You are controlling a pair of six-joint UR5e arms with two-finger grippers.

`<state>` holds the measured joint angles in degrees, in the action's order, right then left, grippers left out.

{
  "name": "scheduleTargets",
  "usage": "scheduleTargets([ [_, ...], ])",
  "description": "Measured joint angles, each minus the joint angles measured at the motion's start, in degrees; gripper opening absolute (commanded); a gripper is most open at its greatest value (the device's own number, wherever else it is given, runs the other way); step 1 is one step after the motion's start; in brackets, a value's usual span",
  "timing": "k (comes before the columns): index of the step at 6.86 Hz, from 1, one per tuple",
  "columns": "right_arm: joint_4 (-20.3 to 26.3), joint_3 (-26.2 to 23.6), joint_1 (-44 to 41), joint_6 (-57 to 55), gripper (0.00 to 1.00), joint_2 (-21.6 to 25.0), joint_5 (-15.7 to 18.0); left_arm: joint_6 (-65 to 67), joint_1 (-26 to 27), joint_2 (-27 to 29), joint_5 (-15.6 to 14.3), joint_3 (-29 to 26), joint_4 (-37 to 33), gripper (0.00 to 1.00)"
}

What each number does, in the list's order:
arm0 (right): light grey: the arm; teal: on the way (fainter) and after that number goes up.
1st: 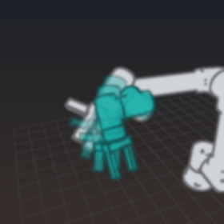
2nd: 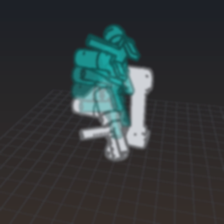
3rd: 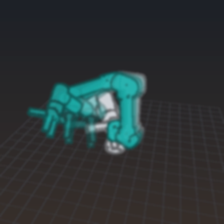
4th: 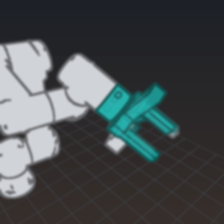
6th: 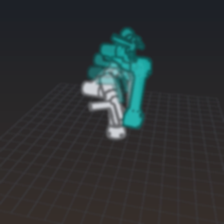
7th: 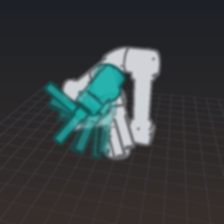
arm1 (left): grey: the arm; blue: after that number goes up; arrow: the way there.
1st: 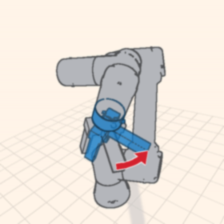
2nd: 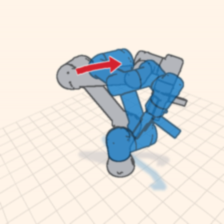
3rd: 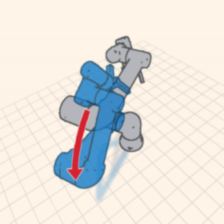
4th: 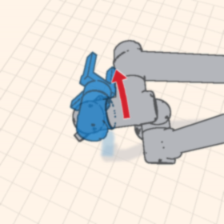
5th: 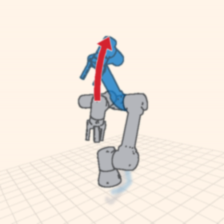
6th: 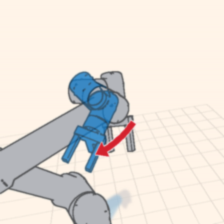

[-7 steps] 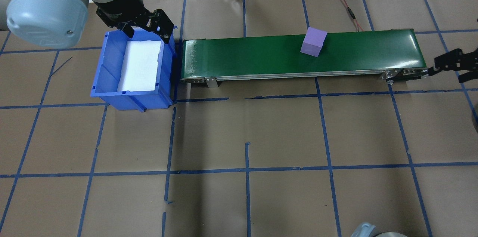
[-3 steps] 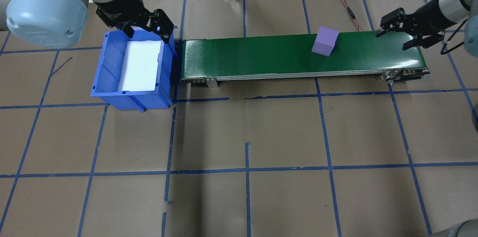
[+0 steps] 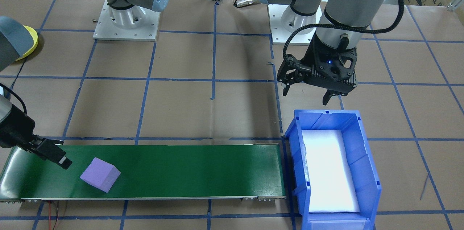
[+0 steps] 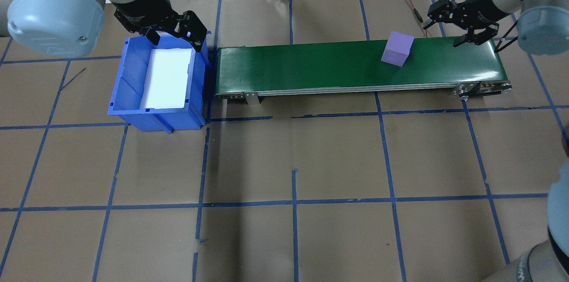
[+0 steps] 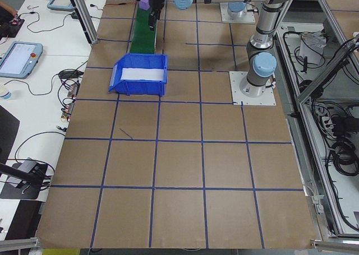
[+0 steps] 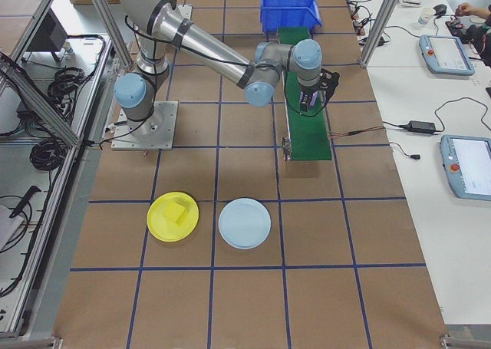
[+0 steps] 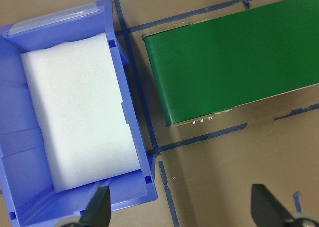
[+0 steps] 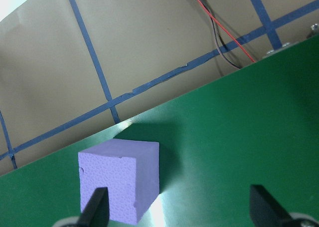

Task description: Move block left to right into plate

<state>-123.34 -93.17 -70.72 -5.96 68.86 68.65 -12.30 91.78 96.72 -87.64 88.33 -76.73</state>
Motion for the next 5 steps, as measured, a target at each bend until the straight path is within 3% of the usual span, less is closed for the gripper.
scheduleTargets([
  [5, -1.6, 2.1, -1.8, -2.4, 0.98, -5.0, 1.8, 0.0, 0.0, 0.0, 0.0, 0.0, 0.0, 1.0],
])
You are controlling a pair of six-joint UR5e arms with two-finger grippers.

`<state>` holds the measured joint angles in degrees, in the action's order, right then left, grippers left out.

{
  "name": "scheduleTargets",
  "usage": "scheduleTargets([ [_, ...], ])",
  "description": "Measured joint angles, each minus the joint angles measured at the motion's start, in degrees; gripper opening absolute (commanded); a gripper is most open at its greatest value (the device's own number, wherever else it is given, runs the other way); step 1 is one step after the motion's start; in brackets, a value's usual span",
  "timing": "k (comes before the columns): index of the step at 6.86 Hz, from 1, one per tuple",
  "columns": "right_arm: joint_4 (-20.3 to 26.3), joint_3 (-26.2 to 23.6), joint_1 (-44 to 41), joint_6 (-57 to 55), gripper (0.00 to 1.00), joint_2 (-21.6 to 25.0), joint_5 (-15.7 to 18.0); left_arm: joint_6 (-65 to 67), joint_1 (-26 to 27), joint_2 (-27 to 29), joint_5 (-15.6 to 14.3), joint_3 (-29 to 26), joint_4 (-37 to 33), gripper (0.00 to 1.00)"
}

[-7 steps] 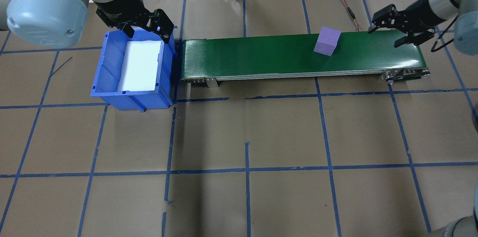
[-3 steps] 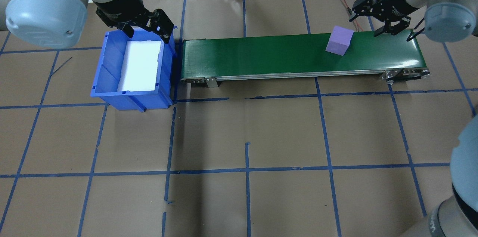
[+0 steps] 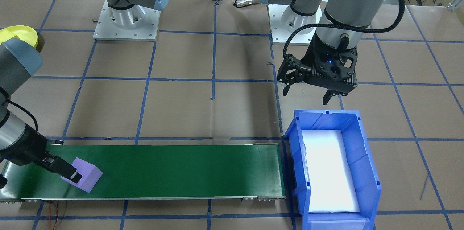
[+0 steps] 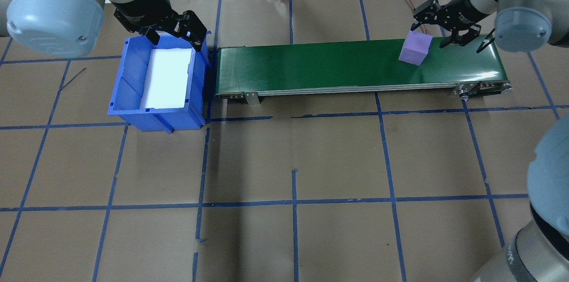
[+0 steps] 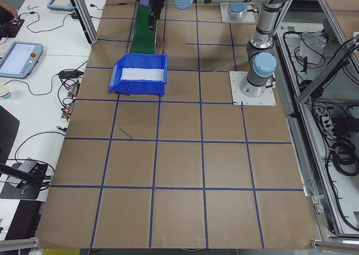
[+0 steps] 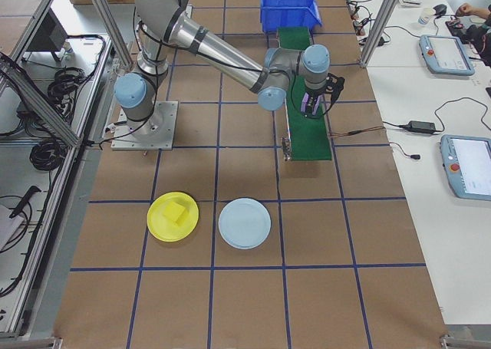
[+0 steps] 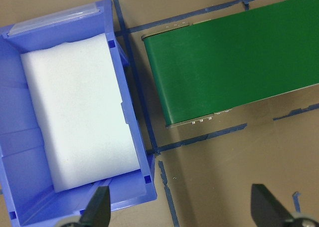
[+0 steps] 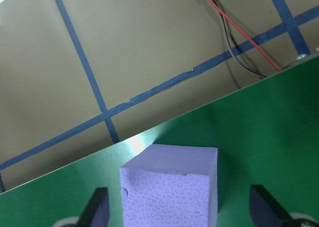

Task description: Move block left to right into plate

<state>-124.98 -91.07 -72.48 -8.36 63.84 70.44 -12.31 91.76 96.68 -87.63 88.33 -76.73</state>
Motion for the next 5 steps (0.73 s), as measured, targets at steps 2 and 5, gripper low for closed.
scheduleTargets([
  [2, -2.5, -0.3, 0.0, 2.1, 0.73, -2.2, 3.8, 0.0, 0.0, 0.0, 0.0, 0.0, 0.0, 1.0],
  [5, -3.4, -0.6, 0.1, 6.0, 0.39, -2.4, 8.4, 0.0, 0.0, 0.0, 0.0, 0.0, 0.0, 1.0],
])
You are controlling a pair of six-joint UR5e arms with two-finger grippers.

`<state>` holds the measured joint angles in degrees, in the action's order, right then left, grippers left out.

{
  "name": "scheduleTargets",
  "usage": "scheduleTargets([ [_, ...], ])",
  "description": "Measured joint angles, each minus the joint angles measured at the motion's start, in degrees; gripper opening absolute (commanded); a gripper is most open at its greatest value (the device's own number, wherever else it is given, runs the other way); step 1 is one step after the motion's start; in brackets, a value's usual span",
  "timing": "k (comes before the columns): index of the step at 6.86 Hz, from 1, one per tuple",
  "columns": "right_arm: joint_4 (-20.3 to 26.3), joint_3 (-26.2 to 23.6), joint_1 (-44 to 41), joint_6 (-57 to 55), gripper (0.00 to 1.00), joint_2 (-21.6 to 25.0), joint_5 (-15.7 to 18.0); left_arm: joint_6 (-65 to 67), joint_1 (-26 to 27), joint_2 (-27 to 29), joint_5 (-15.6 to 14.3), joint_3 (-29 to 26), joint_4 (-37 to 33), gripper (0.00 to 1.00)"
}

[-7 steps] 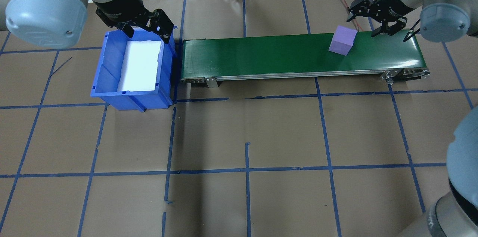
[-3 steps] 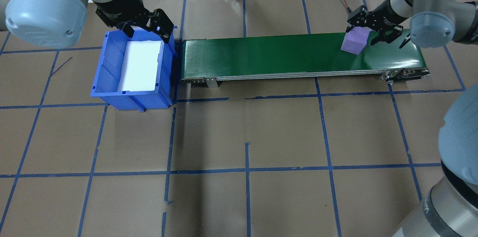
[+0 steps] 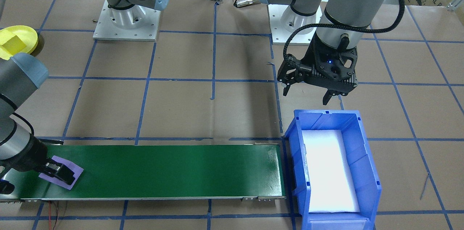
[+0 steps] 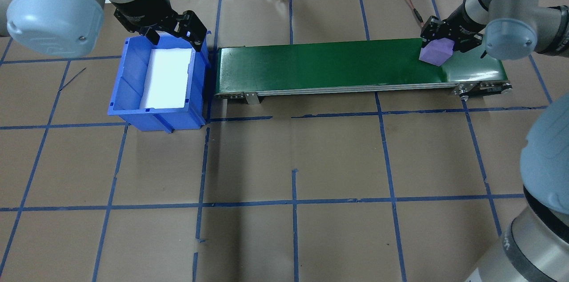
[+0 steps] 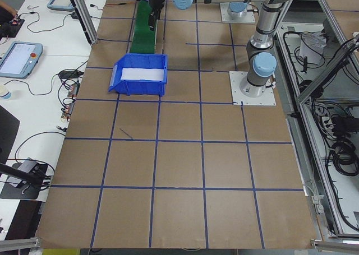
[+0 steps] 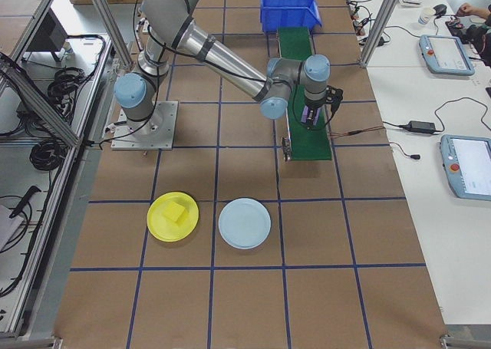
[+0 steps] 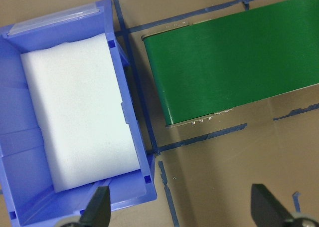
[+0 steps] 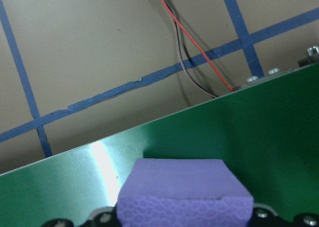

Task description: Move block left to right into plate

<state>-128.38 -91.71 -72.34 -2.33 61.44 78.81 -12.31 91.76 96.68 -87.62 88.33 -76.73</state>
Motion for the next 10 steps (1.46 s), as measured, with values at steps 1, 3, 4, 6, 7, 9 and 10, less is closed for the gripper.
scheduleTargets([
  [1, 0.4, -0.2, 0.3, 3.2, 0.38, 0.9, 2.5, 0.0, 0.0, 0.0, 0.0, 0.0, 0.0, 1.0],
  [3, 1.5, -1.2, 4.6, 15.2, 0.38, 4.5, 7.6, 0.0, 0.1, 0.0, 0.0, 0.0, 0.0, 1.0],
  [4, 3.6, -3.6, 9.4, 22.4, 0.38, 8.6, 8.6, 0.0, 0.1, 0.0, 0.0, 0.0, 0.0, 1.0],
  [6, 7.4, -10.6, 22.4, 36.9, 0.39, 16.4, 8.8, 0.0, 0.1, 0.0, 0.0, 0.1, 0.0, 1.0],
  [7, 7.1, -13.4, 29.1, 45.9, 0.39, 17.9, 8.4, 0.0, 0.1, 0.0, 0.0, 0.1, 0.0, 1.0],
  [9, 3.3, -15.1, 38.5, 57.9, 0.4, 15.8, 6.9, 0.0, 0.1, 0.0, 0.1, 0.1, 0.0, 1.0],
  [10, -0.1, -15.2, 41.4, 61.4, 0.56, 12.5, 5.5, 0.0, 0.1, 0.0, 0.1, 0.1, 0.0, 1.0],
])
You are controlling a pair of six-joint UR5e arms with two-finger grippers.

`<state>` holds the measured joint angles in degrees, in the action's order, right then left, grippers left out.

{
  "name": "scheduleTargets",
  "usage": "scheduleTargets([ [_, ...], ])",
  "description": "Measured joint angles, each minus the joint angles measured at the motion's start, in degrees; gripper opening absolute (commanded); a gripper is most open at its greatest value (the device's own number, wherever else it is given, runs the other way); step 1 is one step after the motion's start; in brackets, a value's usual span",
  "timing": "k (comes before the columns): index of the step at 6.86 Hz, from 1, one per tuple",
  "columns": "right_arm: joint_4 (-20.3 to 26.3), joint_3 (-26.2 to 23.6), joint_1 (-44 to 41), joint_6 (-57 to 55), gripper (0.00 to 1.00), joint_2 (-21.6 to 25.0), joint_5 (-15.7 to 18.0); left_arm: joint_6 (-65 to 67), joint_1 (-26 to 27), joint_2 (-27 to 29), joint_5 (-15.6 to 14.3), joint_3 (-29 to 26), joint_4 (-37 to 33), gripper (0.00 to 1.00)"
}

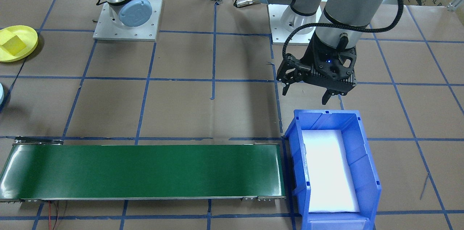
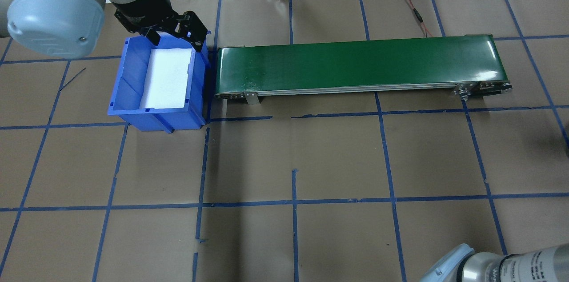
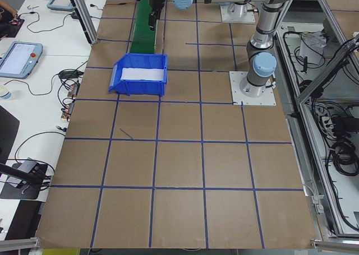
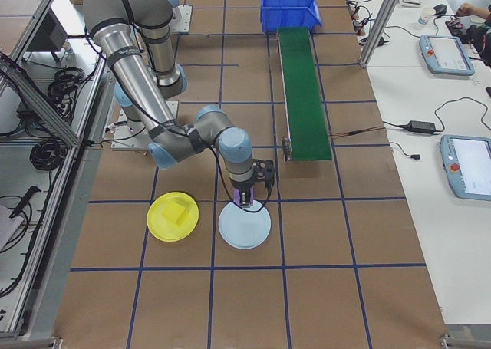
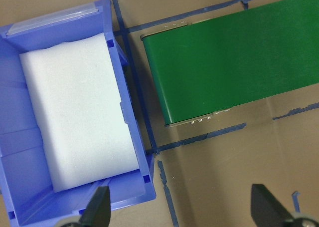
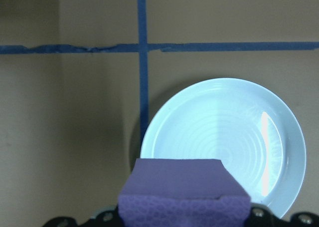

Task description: Move block left to right into plate

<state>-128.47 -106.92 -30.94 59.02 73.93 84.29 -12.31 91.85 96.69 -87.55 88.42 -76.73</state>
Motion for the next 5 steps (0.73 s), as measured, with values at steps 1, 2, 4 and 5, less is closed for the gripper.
scheduleTargets([
  [1, -3.1, 0.1, 1.5, 1.7, 0.95, -2.8, -0.7, 0.0, 0.0, 0.0, 0.0, 0.0, 0.0, 1.0],
  [2, -5.0, 0.3, 2.0, 2.2, 1.0, -4.5, -1.0, 0.0, 0.1, 0.0, 0.0, 0.0, 0.0, 1.0],
  [4, -5.6, 0.5, 2.3, 2.2, 1.0, -5.2, -1.2, 0.0, 0.1, 0.0, 0.0, 0.0, 0.0, 1.0],
  [5, -4.9, 0.7, 2.1, 1.8, 1.0, -4.4, -1.2, 0.0, 0.1, 0.0, 0.0, 0.0, 0.0, 1.0],
])
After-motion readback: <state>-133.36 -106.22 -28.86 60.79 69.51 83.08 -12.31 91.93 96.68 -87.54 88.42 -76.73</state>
